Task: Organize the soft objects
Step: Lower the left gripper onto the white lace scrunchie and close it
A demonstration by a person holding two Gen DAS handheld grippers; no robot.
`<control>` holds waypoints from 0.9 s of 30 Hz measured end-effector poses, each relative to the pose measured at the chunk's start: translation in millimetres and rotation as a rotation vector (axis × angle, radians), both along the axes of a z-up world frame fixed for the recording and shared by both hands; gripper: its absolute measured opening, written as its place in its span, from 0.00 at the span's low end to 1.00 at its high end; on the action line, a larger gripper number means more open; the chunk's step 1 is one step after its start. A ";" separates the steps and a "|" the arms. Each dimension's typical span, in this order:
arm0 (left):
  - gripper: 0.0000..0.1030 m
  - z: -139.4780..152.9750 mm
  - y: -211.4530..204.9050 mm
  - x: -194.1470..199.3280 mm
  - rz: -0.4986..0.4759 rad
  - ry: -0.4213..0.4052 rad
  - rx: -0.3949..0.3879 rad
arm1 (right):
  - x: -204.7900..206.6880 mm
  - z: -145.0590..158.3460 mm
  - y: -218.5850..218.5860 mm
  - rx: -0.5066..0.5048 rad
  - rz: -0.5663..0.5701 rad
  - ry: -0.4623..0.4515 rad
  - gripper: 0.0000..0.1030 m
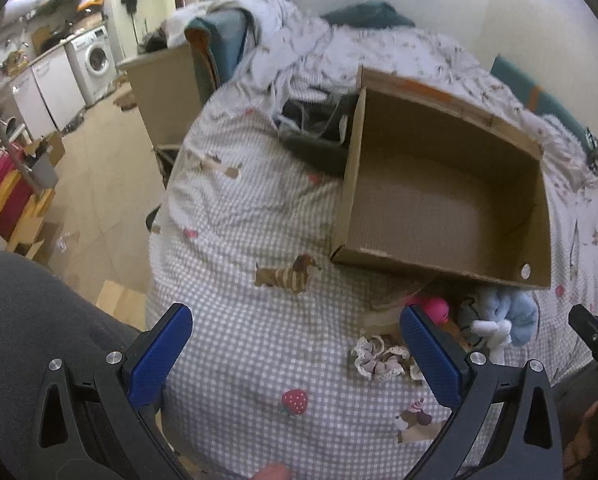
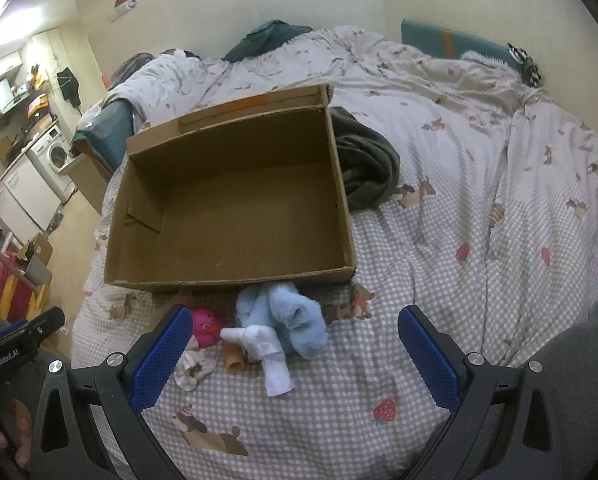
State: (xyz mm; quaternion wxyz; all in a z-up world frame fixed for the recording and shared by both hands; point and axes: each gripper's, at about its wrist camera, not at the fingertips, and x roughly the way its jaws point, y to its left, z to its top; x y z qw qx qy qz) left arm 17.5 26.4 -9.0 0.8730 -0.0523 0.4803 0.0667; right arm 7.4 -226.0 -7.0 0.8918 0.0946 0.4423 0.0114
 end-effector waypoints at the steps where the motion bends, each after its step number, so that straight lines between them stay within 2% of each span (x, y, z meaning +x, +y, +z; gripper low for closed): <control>1: 1.00 -2.5 -1.3 3.6 -0.007 0.023 -0.006 | 2.3 -0.7 -3.0 0.014 -0.002 0.013 1.00; 5: 0.99 -19.1 -11.6 19.4 -0.063 0.123 -0.038 | 4.5 -8.9 -8.6 0.052 -0.027 0.052 1.00; 7: 0.87 -32.7 -15.0 26.4 -0.079 0.189 -0.078 | 4.8 -11.2 -7.9 0.058 -0.029 0.058 1.00; 8: 0.68 -39.3 -15.0 30.6 -0.079 0.222 -0.115 | 5.8 -11.5 -8.6 0.061 -0.031 0.056 1.00; 9: 0.56 -48.1 -16.5 34.7 -0.082 0.267 -0.149 | 4.8 -11.8 -7.6 0.063 -0.034 0.053 1.00; 12: 0.56 -68.4 -22.1 43.3 -0.092 0.358 -0.195 | 6.6 -13.6 -9.9 0.069 -0.037 0.057 1.00; 16: 0.55 -90.6 -27.9 48.6 -0.101 0.415 -0.239 | 6.0 -14.4 -9.9 0.071 -0.037 0.058 1.00; 17: 0.51 -97.1 -28.7 49.1 -0.096 0.434 -0.249 | 6.7 -14.6 -9.9 0.073 -0.037 0.061 1.00; 20: 0.37 -101.8 -32.8 47.1 -0.103 0.433 -0.275 | 10.3 -17.4 -10.4 0.075 -0.034 0.068 1.00; 22: 0.21 -100.1 -32.7 46.1 -0.114 0.420 -0.320 | 11.1 -18.5 -9.1 0.074 -0.032 0.071 1.00; 23: 0.09 -97.2 -31.7 44.9 -0.119 0.416 -0.366 | 11.2 -18.8 -8.4 0.072 -0.031 0.071 1.00; 25: 0.09 -88.1 -30.8 42.2 -0.123 0.401 -0.388 | 12.2 -19.3 -7.7 0.069 -0.029 0.072 1.00; 27: 0.08 -70.5 -27.2 35.7 -0.132 0.364 -0.368 | 12.1 -19.1 -7.3 0.067 -0.031 0.072 1.00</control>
